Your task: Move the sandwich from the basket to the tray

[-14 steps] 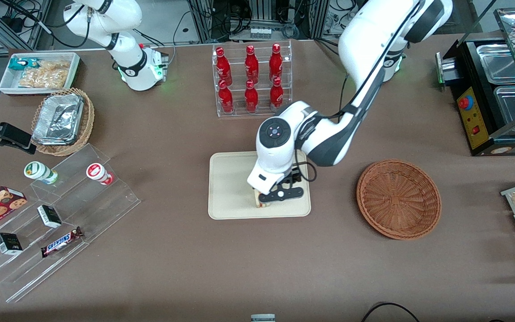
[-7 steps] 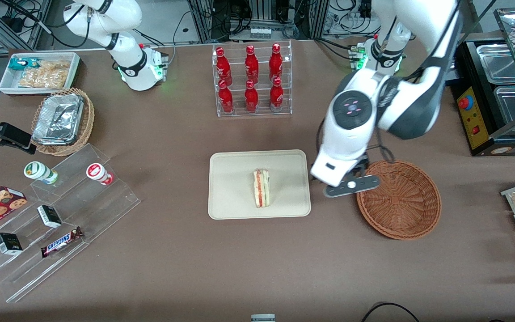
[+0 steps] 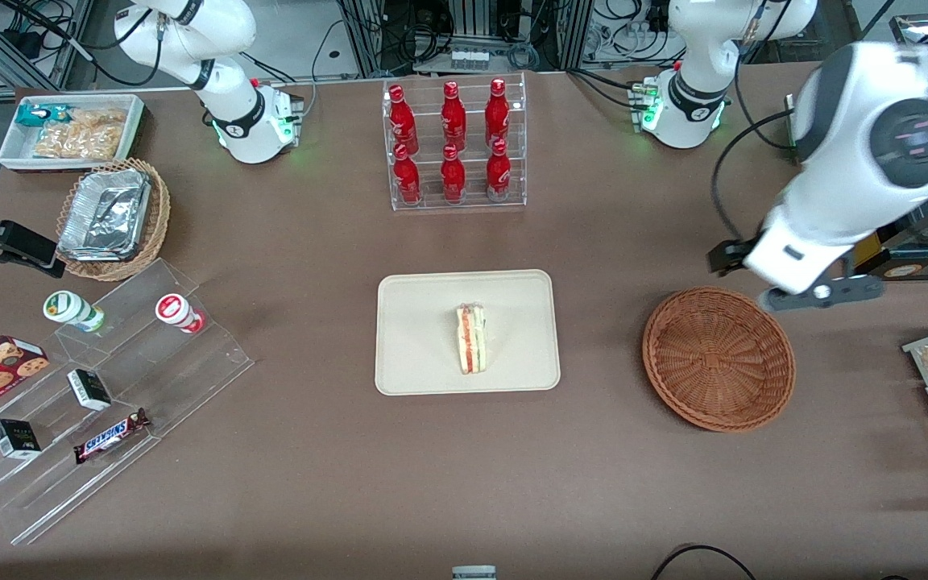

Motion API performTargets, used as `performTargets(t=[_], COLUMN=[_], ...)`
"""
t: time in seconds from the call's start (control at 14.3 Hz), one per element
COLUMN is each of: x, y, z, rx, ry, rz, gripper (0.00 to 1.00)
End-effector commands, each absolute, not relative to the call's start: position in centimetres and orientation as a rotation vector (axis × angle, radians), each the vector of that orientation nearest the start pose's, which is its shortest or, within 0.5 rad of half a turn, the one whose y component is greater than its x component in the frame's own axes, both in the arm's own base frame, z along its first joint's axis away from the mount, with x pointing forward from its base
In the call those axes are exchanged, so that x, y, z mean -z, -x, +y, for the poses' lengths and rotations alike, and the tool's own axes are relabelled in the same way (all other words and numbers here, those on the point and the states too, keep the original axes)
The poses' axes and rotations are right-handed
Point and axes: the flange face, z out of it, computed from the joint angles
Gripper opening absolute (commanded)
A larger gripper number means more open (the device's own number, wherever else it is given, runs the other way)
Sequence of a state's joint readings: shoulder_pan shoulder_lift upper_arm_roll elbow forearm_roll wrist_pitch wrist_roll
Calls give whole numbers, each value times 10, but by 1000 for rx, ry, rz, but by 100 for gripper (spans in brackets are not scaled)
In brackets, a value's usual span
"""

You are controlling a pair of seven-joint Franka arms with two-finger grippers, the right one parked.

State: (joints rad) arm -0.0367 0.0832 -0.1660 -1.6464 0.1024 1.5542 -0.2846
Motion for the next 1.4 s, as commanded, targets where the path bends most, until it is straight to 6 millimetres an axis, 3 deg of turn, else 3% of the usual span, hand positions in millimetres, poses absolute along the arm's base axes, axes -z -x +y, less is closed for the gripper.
performTargets(t=[0.0,0.14,0.35,0.63,0.84,1.33], x=[-571,-588,-605,-637,-641,-639], y=[-541,-534,-518,-508,-507,-510], z=[-78,-62,-50,-53,-47,-55], rx=[-278,-290,-331,-375,-382,-367], ry=[3010,3018,3009,3057,3059,3045], rz=[-109,-41,-71,-86,-122,-182], gripper=[100,100,100,100,100,100])
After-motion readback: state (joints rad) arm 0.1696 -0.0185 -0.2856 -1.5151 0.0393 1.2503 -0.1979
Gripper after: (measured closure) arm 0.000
